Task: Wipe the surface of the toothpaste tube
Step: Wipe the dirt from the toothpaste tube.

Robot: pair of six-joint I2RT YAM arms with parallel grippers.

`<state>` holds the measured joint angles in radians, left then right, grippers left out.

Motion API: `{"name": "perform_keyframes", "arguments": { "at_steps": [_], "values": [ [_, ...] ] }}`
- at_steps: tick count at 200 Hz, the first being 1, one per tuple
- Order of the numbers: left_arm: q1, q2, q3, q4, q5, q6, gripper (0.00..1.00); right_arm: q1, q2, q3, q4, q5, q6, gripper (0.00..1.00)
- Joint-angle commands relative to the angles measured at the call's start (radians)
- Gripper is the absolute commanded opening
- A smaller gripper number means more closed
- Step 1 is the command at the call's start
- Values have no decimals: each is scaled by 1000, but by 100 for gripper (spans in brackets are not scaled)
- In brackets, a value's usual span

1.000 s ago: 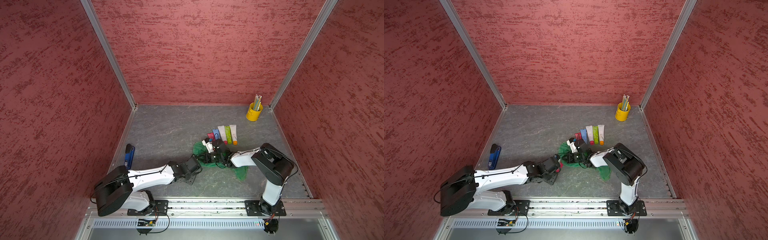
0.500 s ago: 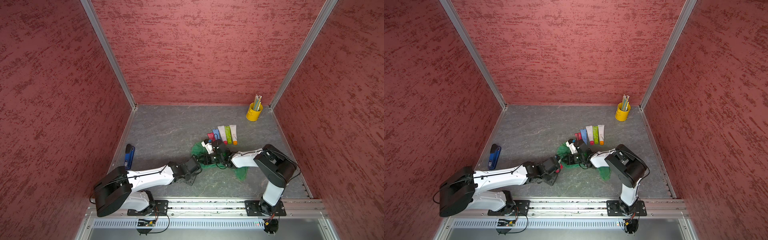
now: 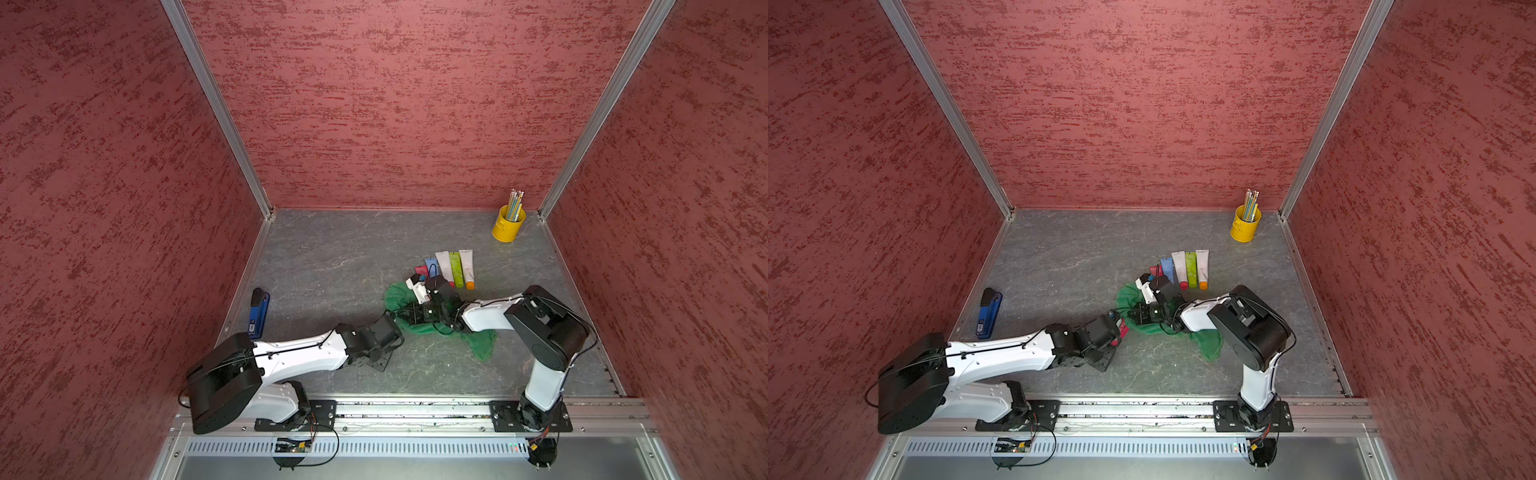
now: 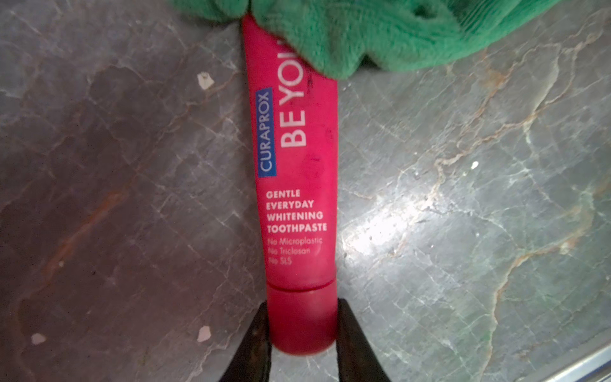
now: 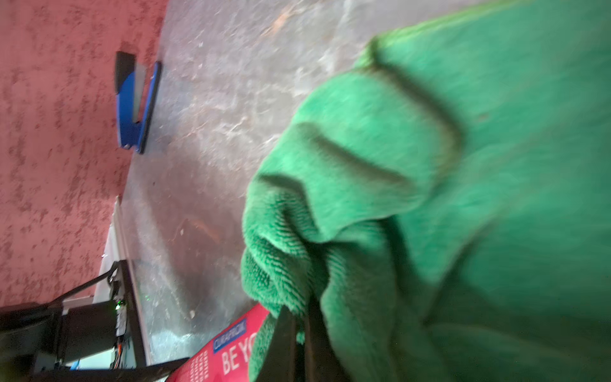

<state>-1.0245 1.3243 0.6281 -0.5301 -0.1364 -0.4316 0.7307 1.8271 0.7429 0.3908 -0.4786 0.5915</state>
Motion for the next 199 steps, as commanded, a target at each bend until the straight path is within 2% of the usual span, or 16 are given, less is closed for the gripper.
{"name": "perform_keyframes", "arguments": {
  "at_steps": [1, 30, 54, 88, 118, 154, 177, 199],
  "values": [
    [3, 9, 7, 42, -38, -5, 8, 99, 6, -84, 2, -156, 70, 0],
    [3, 5, 4, 43, -41, -7, 7, 133, 6, -127, 81, -208, 103, 0],
    [3, 7, 6, 42, -41, -5, 6, 120, 30, -97, 33, -192, 57, 0],
    [1, -13, -5, 45, -40, -8, 6, -12, 38, -69, 15, -170, 28, 0],
    [1, -9, -3, 46, -38, -6, 5, -92, 15, 13, -95, -66, -41, 0],
    [1, -10, -3, 47, -39, -6, 5, -94, 20, 42, -124, 19, -46, 0],
    [1, -9, -3, 47, -39, -6, 5, -74, 14, 0, -62, -57, -9, 0],
    [1, -4, -1, 47, -37, -4, 5, -11, 0, -41, -56, -94, 10, 0]
  ]
}}
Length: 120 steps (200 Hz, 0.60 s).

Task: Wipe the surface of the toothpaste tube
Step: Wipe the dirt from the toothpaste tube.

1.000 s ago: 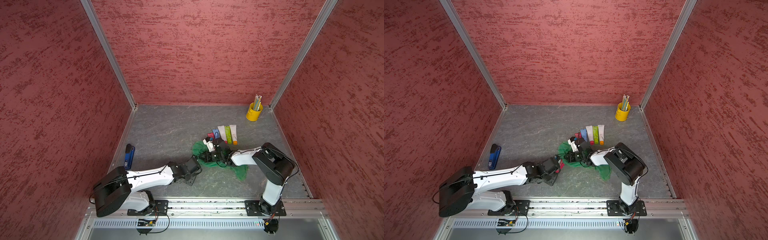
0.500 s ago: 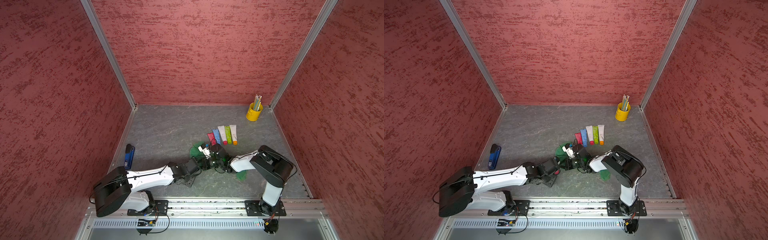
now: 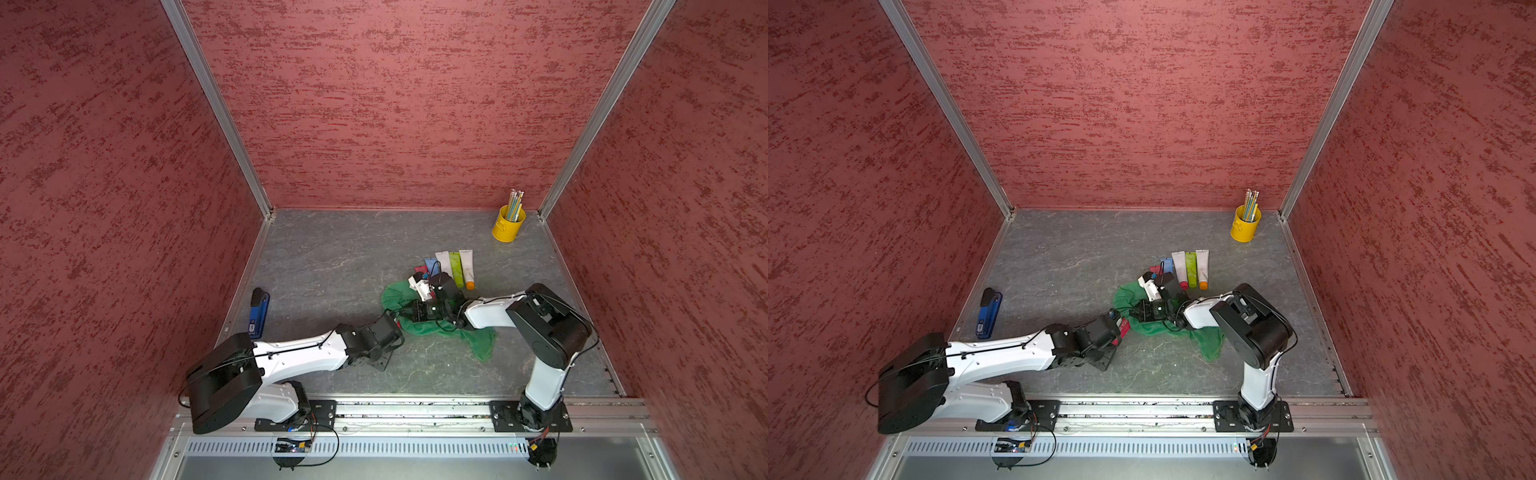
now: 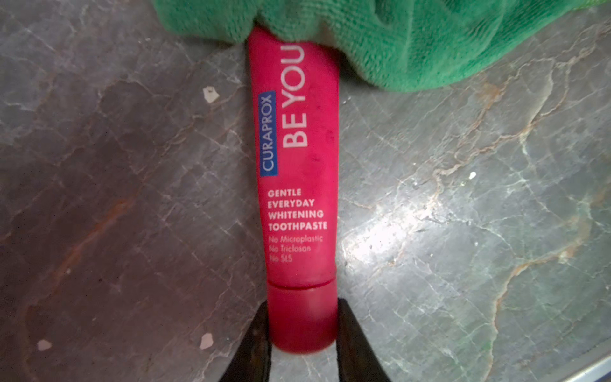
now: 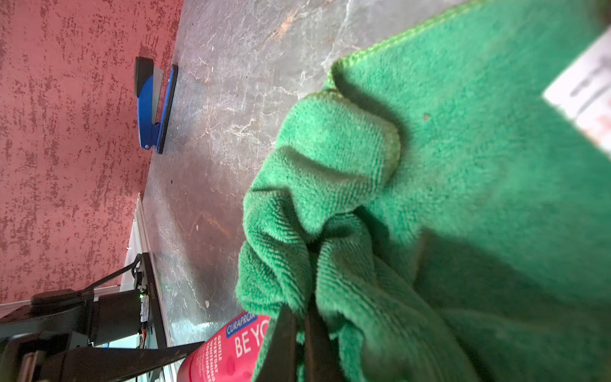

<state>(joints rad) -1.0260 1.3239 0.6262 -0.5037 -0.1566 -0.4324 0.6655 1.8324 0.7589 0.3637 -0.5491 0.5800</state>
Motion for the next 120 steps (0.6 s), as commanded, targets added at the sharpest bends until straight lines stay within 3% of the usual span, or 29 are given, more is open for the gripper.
{"name": "perform_keyframes", "arguments": {
  "at_steps": [1, 60, 91, 120],
  "values": [
    [3, -3, 1, 22, -17, -3, 5, 57, -6, -60, -27, -25, 23, 0],
    [3, 5, 6, 23, -23, -4, 5, 214, -4, -167, 188, -171, 173, 0],
    [3, -14, -2, 28, -14, -7, 5, 172, -2, -163, 198, -155, 158, 0],
    [3, -27, -9, 34, -4, -4, 5, 43, -2, -129, 123, -81, 107, 0]
  ]
}}
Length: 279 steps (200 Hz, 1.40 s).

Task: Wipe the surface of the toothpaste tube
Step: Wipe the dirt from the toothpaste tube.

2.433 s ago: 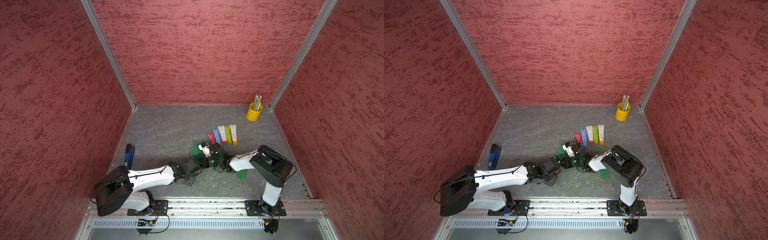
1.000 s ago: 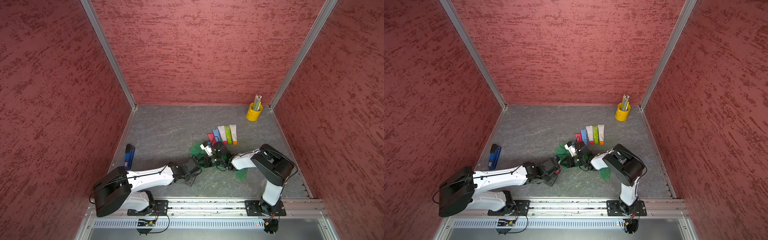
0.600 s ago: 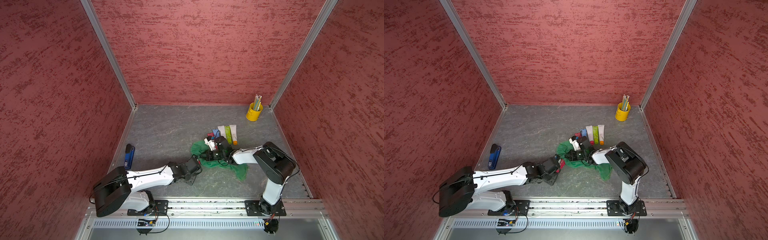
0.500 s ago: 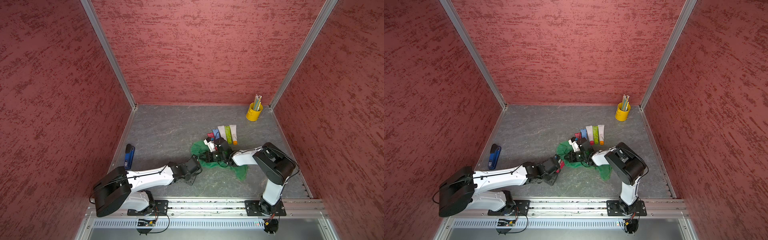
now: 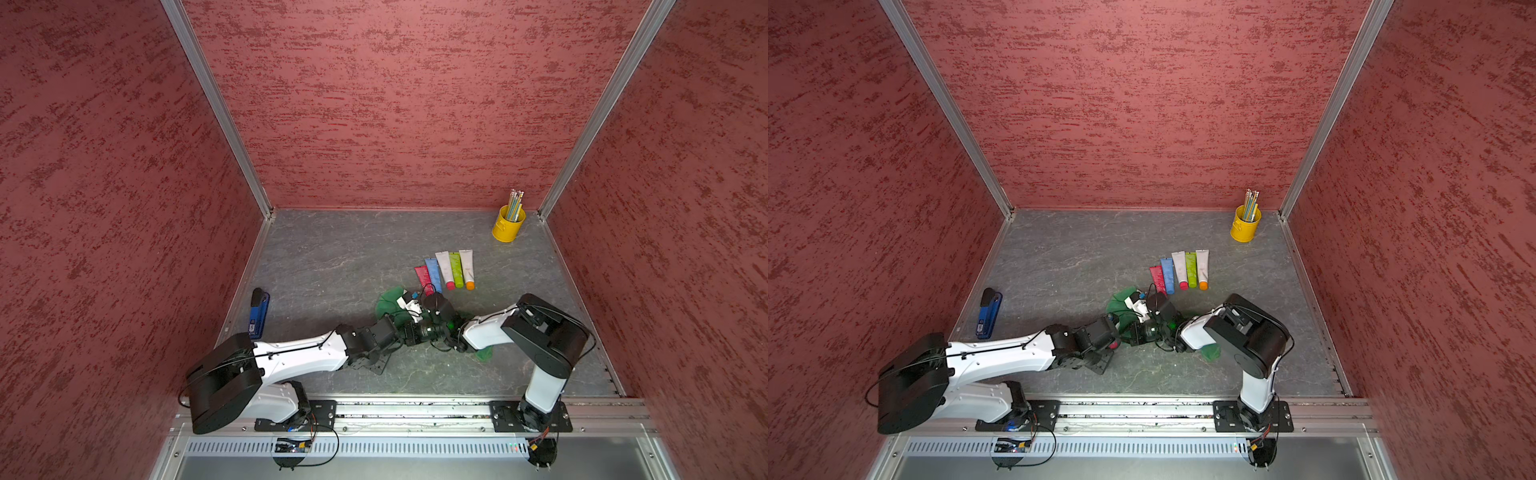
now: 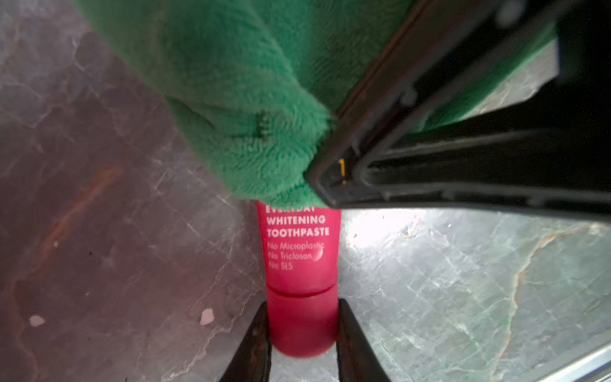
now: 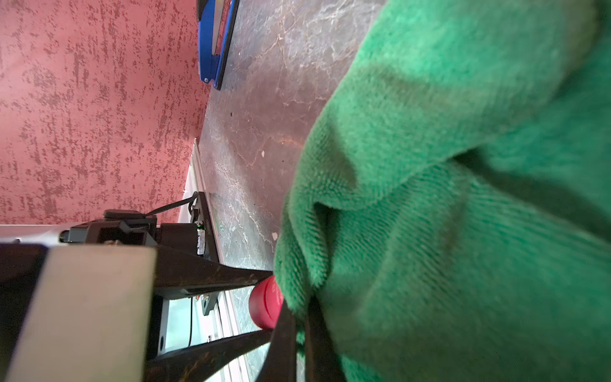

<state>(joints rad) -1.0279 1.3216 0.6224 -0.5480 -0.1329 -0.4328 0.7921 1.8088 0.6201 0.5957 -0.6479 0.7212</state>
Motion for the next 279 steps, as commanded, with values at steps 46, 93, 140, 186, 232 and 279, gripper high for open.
{"name": "perform_keyframes", "arguments": {
  "at_steps": [46, 93, 140, 186, 232, 279],
  "values": [
    [5, -8, 0, 83, -12, 5, 4, -158, 5, 145, -309, 253, -127, 0],
    [5, -1, 2, 82, -13, 3, 4, -134, 34, 123, -263, 161, -118, 0],
    [12, 9, 9, 80, -16, 7, 5, 16, 42, 19, -127, 4, -21, 0],
    [16, 11, 8, 80, -13, 7, 5, 64, 61, -53, 40, -89, 51, 0],
    [17, 0, 4, 79, -14, 5, 4, -62, 50, 11, -93, -9, -32, 0],
    [16, -3, 3, 81, -8, 7, 4, -207, 14, 145, -342, 190, -175, 0]
  ]
}}
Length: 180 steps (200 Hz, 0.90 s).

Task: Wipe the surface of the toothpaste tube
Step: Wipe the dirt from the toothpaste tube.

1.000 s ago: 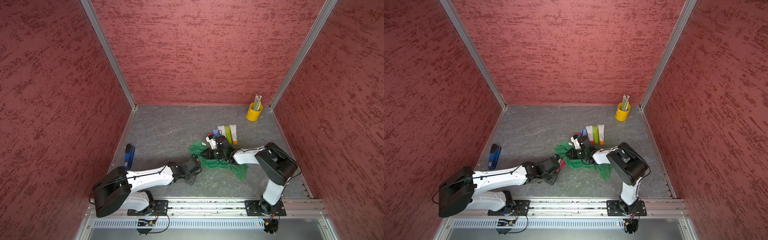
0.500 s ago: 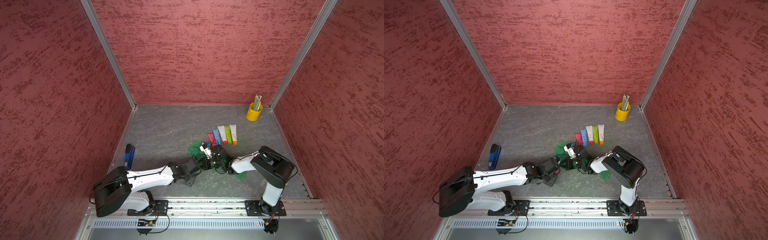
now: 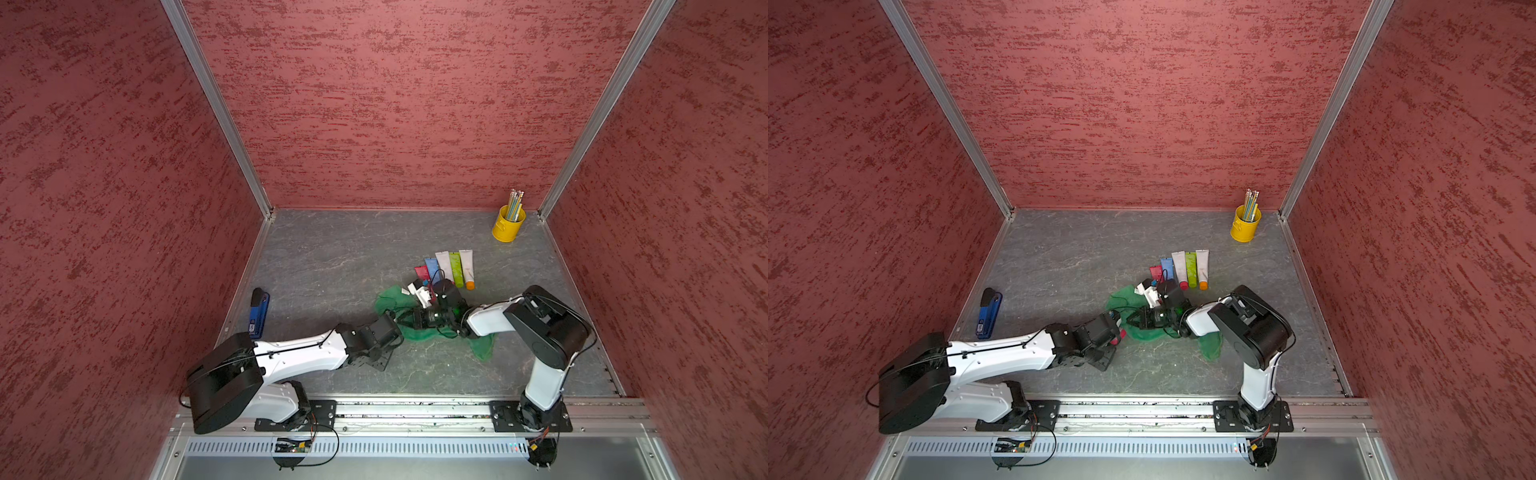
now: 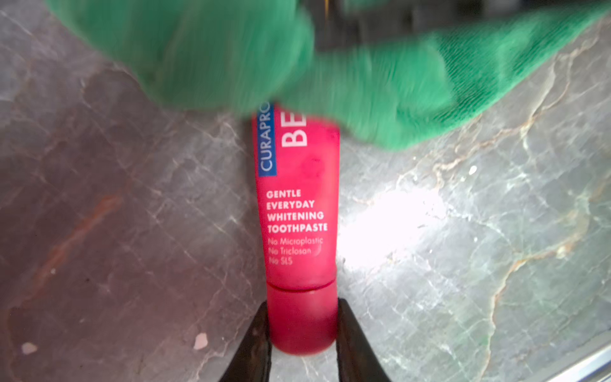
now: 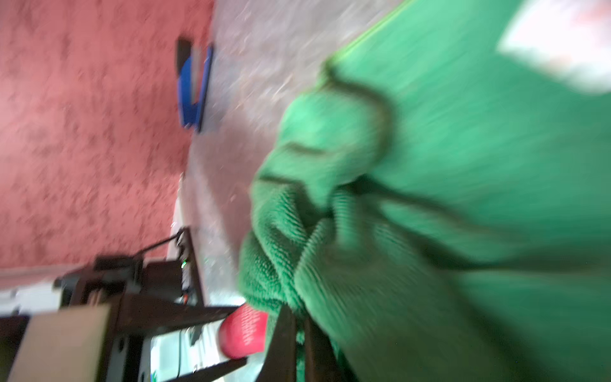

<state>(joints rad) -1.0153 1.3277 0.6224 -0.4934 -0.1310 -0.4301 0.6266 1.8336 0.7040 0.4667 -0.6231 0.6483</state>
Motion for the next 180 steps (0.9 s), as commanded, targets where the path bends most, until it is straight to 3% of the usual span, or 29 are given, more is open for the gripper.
{"name": "perform_keyframes", "arguments": {
  "at_steps": [1, 58, 99, 144, 180],
  "values": [
    [4, -9, 3, 27, -10, 5, 4, -42, -9, 64, -216, 169, -104, 0],
    [4, 0, 6, 29, -7, 9, 4, -30, 63, 82, -152, 89, -81, 0],
    [9, 5, 10, 28, -9, 12, 4, 50, 78, 65, -169, 41, -72, 0],
    [23, 1, 7, 25, -12, 5, 4, 168, 57, -46, -18, -46, 38, 0],
    [29, -2, 6, 24, -13, 2, 4, 200, 47, -137, 131, -116, 122, 0]
  ]
}}
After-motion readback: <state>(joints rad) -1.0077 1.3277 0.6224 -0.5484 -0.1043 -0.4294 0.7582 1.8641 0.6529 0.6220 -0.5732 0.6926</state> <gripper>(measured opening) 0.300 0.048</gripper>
